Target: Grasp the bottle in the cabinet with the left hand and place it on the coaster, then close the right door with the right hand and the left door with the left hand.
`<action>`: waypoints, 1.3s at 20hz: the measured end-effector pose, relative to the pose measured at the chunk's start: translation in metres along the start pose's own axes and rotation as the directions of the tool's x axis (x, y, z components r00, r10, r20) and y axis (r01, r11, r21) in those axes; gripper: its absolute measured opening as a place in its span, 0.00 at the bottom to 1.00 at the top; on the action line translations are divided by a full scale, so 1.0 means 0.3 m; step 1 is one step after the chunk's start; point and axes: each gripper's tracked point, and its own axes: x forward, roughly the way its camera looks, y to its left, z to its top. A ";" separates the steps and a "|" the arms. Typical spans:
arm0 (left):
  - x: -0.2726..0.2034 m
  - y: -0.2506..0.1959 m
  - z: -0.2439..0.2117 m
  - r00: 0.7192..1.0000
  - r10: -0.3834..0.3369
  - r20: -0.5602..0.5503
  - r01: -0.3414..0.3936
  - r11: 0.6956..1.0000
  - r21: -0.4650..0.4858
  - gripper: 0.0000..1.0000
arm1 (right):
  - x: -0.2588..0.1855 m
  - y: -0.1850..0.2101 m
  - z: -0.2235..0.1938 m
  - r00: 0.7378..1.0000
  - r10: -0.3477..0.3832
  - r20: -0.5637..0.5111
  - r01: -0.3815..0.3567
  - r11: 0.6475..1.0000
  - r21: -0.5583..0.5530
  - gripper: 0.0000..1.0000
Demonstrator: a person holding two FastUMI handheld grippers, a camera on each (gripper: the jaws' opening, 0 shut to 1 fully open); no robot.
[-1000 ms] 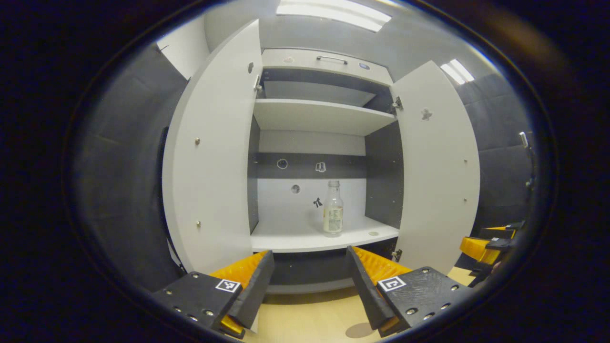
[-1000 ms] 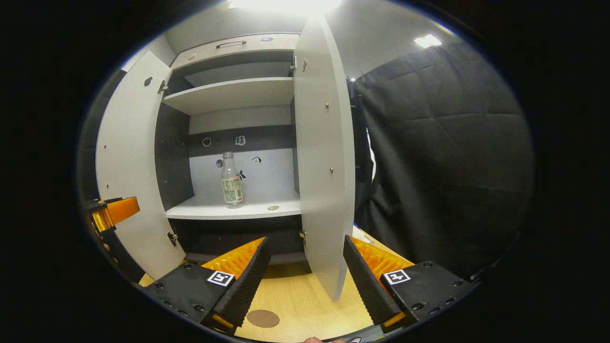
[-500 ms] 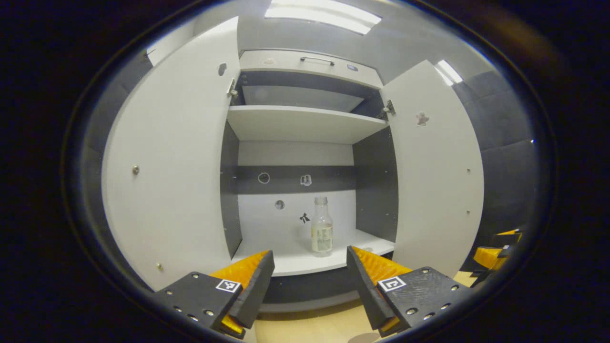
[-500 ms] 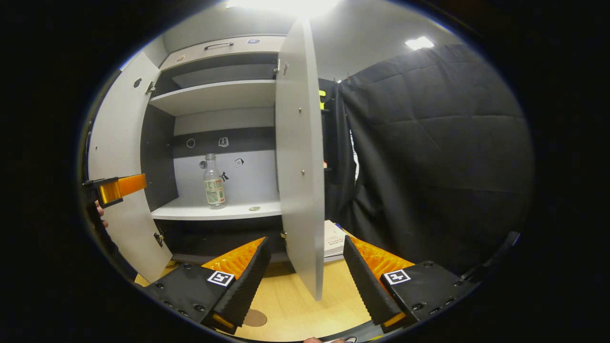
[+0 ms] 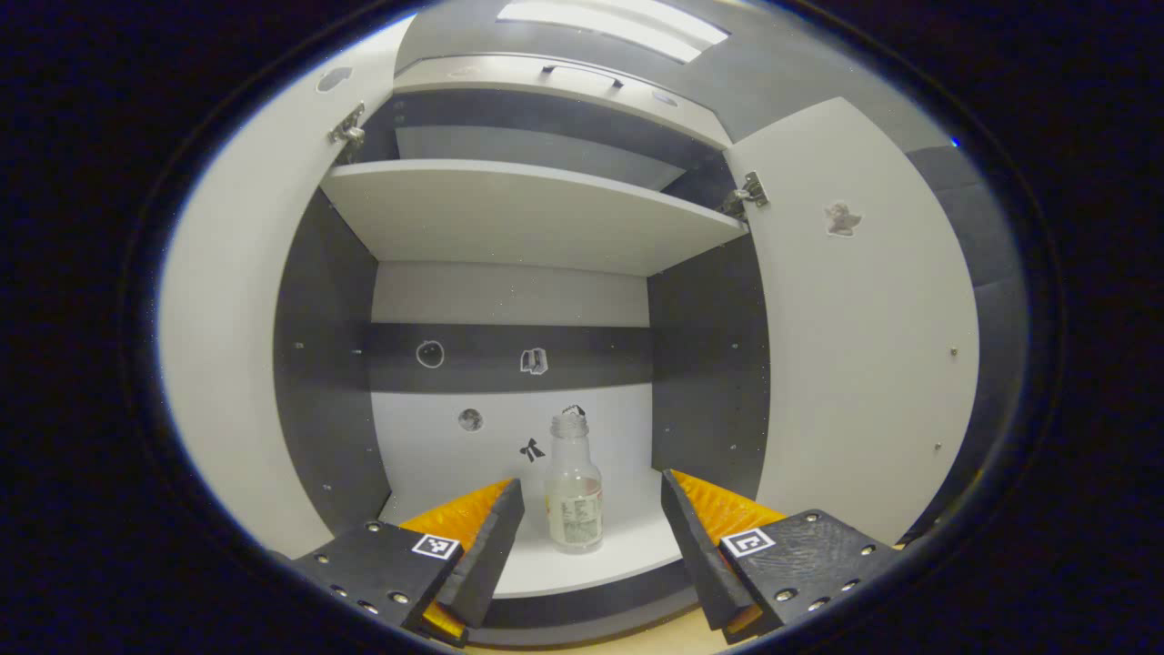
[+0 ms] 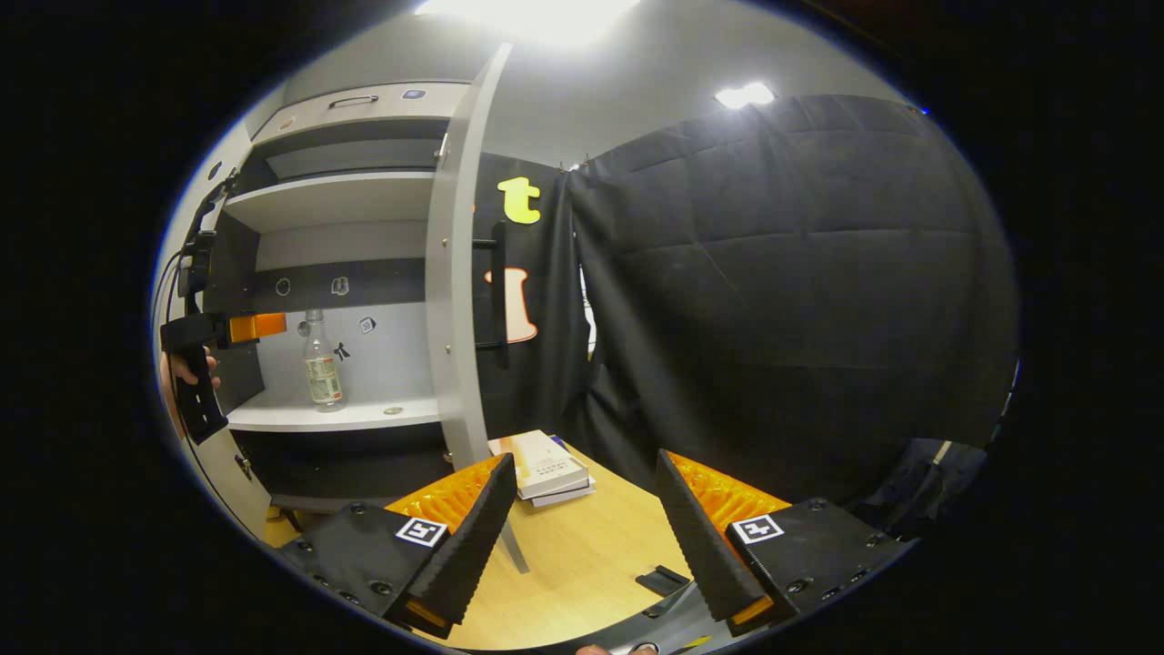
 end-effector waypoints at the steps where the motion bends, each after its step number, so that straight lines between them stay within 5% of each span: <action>1: 0.052 0.003 -0.015 1.000 -0.003 -0.010 0.003 1.000 0.008 0.89 | -0.007 -0.022 0.007 1.000 -0.023 0.003 0.023 1.000 0.002 0.98; 4: 0.184 0.031 -0.086 0.999 0.035 -0.041 -0.032 0.998 0.060 0.89 | -0.025 -0.093 0.016 0.996 -0.089 0.000 0.089 0.996 -0.003 0.92; 5: 0.221 0.038 -0.098 0.999 0.035 -0.035 -0.034 0.998 0.048 0.88 | -0.033 -0.118 0.014 0.994 -0.110 -0.001 0.110 0.994 -0.004 0.98; 9: 0.342 0.091 -0.102 0.997 0.079 0.010 -0.079 0.996 0.028 0.88 | -0.079 -0.197 -0.008 0.982 -0.185 -0.042 0.184 0.983 -0.024 0.92; 12: 0.431 0.116 -0.086 0.996 0.080 0.026 -0.082 0.995 0.052 0.88 | -0.079 -0.239 0.026 0.975 -0.221 -0.013 0.220 0.975 -0.017 0.98; 13: 0.467 0.123 -0.078 0.996 0.084 0.032 -0.086 0.994 0.068 0.88 | -0.078 -0.246 0.030 0.973 -0.229 -0.012 0.228 0.973 -0.020 0.92; 16: 0.553 0.102 -0.113 0.999 0.051 -0.009 -0.050 0.996 0.080 0.58 | -0.068 -0.252 0.020 0.974 -0.227 -0.023 0.226 0.973 -0.040 0.92; 17: 0.569 0.086 -0.140 0.999 0.030 -0.035 -0.028 0.997 0.071 0.72 | -0.063 -0.250 0.017 0.975 -0.222 -0.027 0.220 0.975 -0.041 0.92; 18: 0.569 0.099 -0.152 0.997 0.062 -0.050 -0.058 0.996 0.068 0.45 | -0.052 -0.248 0.017 0.976 -0.216 -0.023 0.215 0.976 -0.038 0.92; 20: 0.566 0.090 -0.155 0.997 0.046 -0.057 -0.042 0.997 0.060 0.47 | -0.042 -0.243 0.014 0.979 -0.201 -0.021 0.200 0.979 -0.033 0.92; 21: 0.555 0.084 -0.133 0.998 0.038 -0.046 -0.035 0.998 0.049 0.36 | -0.038 -0.244 0.010 0.980 -0.197 -0.024 0.197 0.980 -0.032 0.92; 22: 0.541 0.082 -0.122 0.999 0.030 -0.036 -0.029 0.999 0.037 0.44 | -0.032 -0.245 0.001 0.981 -0.191 -0.028 0.190 0.981 -0.028 0.92; 23: 0.529 0.076 -0.109 0.999 0.016 -0.034 -0.015 0.999 0.033 0.32 | -0.028 -0.242 -0.005 0.983 -0.182 -0.036 0.181 0.983 -0.021 0.92; 24: 0.507 0.072 -0.103 0.999 0.005 -0.032 -0.004 0.999 0.038 0.41 | -0.019 -0.238 -0.015 0.984 -0.173 -0.043 0.173 0.985 -0.012 0.92; 26: 0.459 0.059 -0.069 1.000 -0.016 -0.020 0.017 0.999 0.047 0.32 | -0.006 -0.226 -0.020 0.987 -0.156 -0.046 0.156 0.988 -0.003 0.98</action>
